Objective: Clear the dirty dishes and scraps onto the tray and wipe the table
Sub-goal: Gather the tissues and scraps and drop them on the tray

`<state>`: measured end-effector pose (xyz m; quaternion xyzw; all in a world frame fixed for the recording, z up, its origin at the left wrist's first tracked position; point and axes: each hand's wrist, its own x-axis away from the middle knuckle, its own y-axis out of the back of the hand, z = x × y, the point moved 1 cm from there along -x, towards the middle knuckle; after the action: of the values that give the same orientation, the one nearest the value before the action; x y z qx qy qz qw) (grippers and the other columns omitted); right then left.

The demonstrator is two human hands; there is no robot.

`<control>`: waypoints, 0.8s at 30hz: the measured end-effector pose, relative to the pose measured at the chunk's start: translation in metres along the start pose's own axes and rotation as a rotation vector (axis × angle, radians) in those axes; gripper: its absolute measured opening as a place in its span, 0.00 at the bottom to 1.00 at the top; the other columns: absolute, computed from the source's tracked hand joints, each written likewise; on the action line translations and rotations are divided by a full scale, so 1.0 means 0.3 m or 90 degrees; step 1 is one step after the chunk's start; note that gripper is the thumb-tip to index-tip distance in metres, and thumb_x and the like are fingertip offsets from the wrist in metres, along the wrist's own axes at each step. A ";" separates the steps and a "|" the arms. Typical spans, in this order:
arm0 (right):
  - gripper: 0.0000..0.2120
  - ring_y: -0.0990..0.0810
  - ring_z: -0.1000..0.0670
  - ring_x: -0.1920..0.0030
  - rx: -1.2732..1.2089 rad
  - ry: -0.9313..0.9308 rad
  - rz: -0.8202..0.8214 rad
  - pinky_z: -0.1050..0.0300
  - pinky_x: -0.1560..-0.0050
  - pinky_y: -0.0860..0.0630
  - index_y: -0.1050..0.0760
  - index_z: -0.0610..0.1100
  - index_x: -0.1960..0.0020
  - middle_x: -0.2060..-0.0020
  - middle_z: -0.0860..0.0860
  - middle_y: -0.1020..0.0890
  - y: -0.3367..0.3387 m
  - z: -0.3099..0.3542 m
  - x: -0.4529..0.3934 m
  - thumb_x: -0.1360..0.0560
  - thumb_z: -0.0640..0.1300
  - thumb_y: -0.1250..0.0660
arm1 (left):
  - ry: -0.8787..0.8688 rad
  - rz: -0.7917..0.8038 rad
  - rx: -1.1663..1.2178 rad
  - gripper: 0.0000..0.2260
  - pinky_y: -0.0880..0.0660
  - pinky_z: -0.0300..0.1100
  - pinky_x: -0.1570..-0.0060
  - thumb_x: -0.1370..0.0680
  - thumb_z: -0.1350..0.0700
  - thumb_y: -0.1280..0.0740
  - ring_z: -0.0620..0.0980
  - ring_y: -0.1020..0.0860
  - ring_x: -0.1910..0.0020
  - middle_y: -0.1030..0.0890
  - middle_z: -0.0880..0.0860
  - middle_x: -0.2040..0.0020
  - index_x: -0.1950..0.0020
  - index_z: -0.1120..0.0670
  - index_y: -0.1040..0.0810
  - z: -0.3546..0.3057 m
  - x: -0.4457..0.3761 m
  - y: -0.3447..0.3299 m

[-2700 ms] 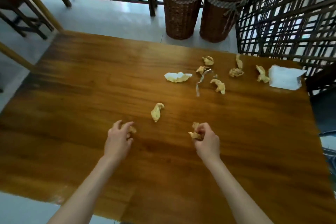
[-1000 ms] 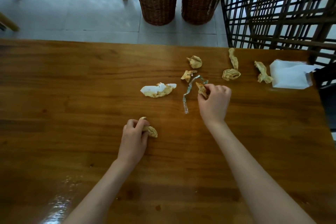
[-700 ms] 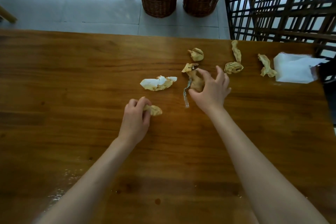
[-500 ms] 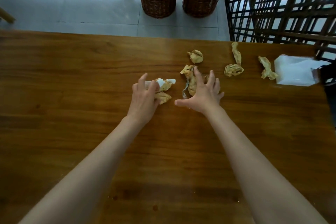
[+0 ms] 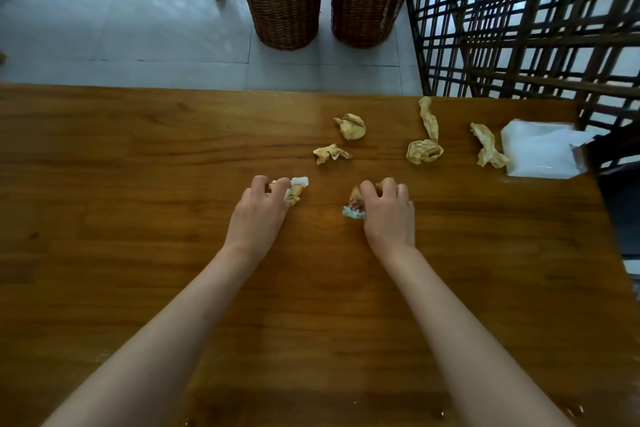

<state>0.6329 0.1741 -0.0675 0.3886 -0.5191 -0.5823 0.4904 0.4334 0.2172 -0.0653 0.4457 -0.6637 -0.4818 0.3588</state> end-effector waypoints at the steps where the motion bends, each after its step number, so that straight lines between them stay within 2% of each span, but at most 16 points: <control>1: 0.12 0.31 0.45 0.48 -0.015 -0.016 -0.010 0.54 0.56 0.29 0.32 0.46 0.41 0.47 0.44 0.28 0.003 -0.013 0.003 0.23 0.38 0.41 | 0.009 -0.001 0.009 0.16 0.23 0.45 0.57 0.23 0.58 0.35 0.56 0.24 0.50 0.30 0.60 0.39 0.36 0.53 0.31 -0.003 -0.002 0.004; 4: 0.11 0.32 0.47 0.52 -0.070 -0.072 -0.075 0.57 0.61 0.32 0.31 0.44 0.43 0.49 0.44 0.28 0.037 -0.056 -0.003 0.25 0.37 0.39 | 0.022 -0.041 0.076 0.16 0.24 0.44 0.59 0.23 0.60 0.35 0.60 0.23 0.51 0.31 0.63 0.39 0.36 0.55 0.31 -0.033 -0.037 0.029; 7: 0.09 0.34 0.47 0.55 -0.108 -0.105 -0.161 0.56 0.61 0.34 0.32 0.41 0.46 0.51 0.42 0.28 0.105 -0.116 -0.058 0.26 0.37 0.39 | -0.050 -0.071 0.135 0.15 0.27 0.41 0.59 0.22 0.61 0.37 0.58 0.24 0.53 0.30 0.63 0.41 0.36 0.54 0.31 -0.109 -0.131 0.051; 10: 0.09 0.32 0.43 0.54 -0.064 -0.110 -0.215 0.53 0.60 0.32 0.32 0.41 0.45 0.52 0.42 0.29 0.167 -0.177 -0.146 0.25 0.36 0.41 | -0.112 -0.055 0.139 0.16 0.26 0.41 0.56 0.22 0.59 0.37 0.55 0.24 0.52 0.30 0.60 0.41 0.34 0.53 0.33 -0.203 -0.242 0.050; 13: 0.19 0.33 0.40 0.44 -0.013 -0.132 -0.116 0.46 0.50 0.29 0.35 0.46 0.36 0.41 0.41 0.32 0.185 -0.221 -0.234 0.26 0.35 0.41 | -0.121 -0.009 0.107 0.21 0.24 0.46 0.50 0.22 0.60 0.37 0.57 0.27 0.46 0.31 0.60 0.37 0.30 0.51 0.36 -0.264 -0.329 0.025; 15: 0.32 0.41 0.38 0.33 -0.031 -0.151 0.024 0.38 0.40 0.34 0.43 0.54 0.29 0.29 0.43 0.44 0.172 -0.250 -0.271 0.28 0.34 0.39 | -0.120 0.028 0.024 0.26 0.28 0.51 0.42 0.22 0.59 0.37 0.60 0.32 0.38 0.37 0.60 0.30 0.26 0.48 0.41 -0.278 -0.372 -0.002; 17: 0.42 0.54 0.38 0.27 -0.111 -0.177 0.139 0.32 0.34 0.44 0.52 0.60 0.27 0.25 0.48 0.58 0.158 -0.275 -0.286 0.31 0.35 0.35 | -0.130 0.047 -0.023 0.30 0.38 0.58 0.34 0.23 0.50 0.38 0.61 0.43 0.29 0.46 0.56 0.24 0.24 0.44 0.47 -0.278 -0.401 -0.020; 19: 0.46 0.61 0.39 0.26 -0.182 -0.170 0.175 0.30 0.33 0.52 0.56 0.62 0.27 0.25 0.51 0.63 0.141 -0.295 -0.287 0.33 0.41 0.33 | -0.142 0.051 0.009 0.32 0.44 0.61 0.31 0.26 0.42 0.43 0.59 0.50 0.26 0.49 0.54 0.23 0.24 0.43 0.50 -0.277 -0.420 -0.028; 21: 0.46 0.62 0.39 0.26 -0.176 -0.144 0.150 0.29 0.33 0.55 0.58 0.63 0.27 0.25 0.51 0.63 0.129 -0.305 -0.285 0.33 0.54 0.30 | -0.152 0.055 0.026 0.33 0.45 0.62 0.31 0.27 0.38 0.46 0.58 0.50 0.25 0.50 0.53 0.22 0.24 0.43 0.51 -0.276 -0.429 -0.042; 23: 0.48 0.61 0.39 0.26 -0.132 -0.134 0.110 0.29 0.33 0.56 0.59 0.63 0.27 0.24 0.49 0.61 0.117 -0.310 -0.288 0.36 0.69 0.34 | -0.160 0.066 0.008 0.35 0.43 0.62 0.32 0.27 0.34 0.45 0.59 0.48 0.26 0.48 0.53 0.23 0.24 0.43 0.52 -0.279 -0.424 -0.064; 24: 0.47 0.59 0.39 0.26 -0.115 -0.134 0.096 0.29 0.34 0.55 0.60 0.64 0.27 0.24 0.49 0.60 0.111 -0.310 -0.293 0.37 0.74 0.38 | -0.164 0.067 -0.008 0.34 0.41 0.61 0.33 0.27 0.34 0.44 0.59 0.45 0.26 0.46 0.53 0.23 0.24 0.43 0.50 -0.280 -0.418 -0.078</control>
<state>0.7470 0.2395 -0.0546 0.2392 -0.5408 -0.6258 0.5086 0.5584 0.3048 -0.0702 0.3423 -0.7238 -0.5195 0.2985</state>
